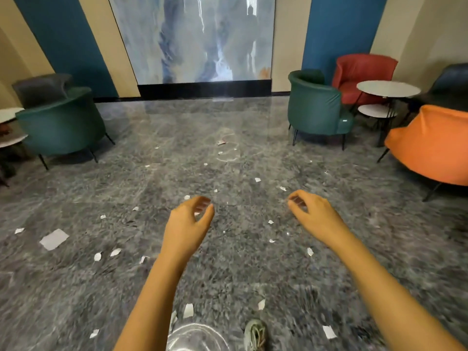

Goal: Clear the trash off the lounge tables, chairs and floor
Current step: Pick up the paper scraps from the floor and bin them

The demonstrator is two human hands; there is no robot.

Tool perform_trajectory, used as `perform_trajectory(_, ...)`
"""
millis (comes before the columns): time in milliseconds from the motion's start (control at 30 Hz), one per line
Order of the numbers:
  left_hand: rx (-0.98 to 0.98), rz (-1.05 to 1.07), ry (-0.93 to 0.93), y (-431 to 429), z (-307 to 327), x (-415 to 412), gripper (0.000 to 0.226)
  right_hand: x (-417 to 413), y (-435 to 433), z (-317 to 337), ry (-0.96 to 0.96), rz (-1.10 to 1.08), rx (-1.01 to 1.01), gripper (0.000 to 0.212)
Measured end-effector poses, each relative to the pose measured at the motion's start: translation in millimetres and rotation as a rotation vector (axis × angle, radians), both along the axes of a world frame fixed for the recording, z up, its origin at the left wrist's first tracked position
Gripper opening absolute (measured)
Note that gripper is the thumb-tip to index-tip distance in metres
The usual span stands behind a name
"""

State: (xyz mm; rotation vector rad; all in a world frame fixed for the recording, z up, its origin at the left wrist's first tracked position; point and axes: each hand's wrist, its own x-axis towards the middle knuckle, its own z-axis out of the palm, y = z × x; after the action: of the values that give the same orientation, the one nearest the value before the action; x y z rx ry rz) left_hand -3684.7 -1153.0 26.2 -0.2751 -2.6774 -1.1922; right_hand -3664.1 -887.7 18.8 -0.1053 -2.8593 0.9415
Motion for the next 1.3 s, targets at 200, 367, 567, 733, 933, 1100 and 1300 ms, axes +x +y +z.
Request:
perform_trajectory(200, 0.050, -0.021, -0.036, 43, 11, -198, 0.033, -183, 51, 8, 0.001, -0.039, -0.045, 0.036)
perform_trajectory(367, 0.033, -0.067, -0.059, 81, 9, -345, 0.041, -316, 87, 1, -0.023, -0.021, -0.095, 0.043)
perform_trajectory(567, 0.035, -0.072, -0.058, 130, -35, -531, 0.045, -503, 136, -48, -0.025, 0.004, -0.112, 0.058)
perform_trajectory(733, 0.024, -0.050, -0.124, 178, -32, -709, 0.049, -690, 185, -45, -0.032, 0.009, -0.113, 0.066)
perform_trajectory(933, -0.008, -0.056, -0.112, 217, -15, -899, 0.051, -894, 216, -24, -0.017, 0.083, -0.105, 0.066)
perform_trajectory(1100, -0.006, -0.028, -0.116, 234, -39, -1055, 0.049, -1055, 235, -44, -0.025, 0.133, -0.096, 0.066)
perform_trajectory(1300, -0.008, -0.037, -0.106, 255, -51, -1278, 0.049, -1275, 264, -50, -0.016, 0.104, -0.096, 0.066)
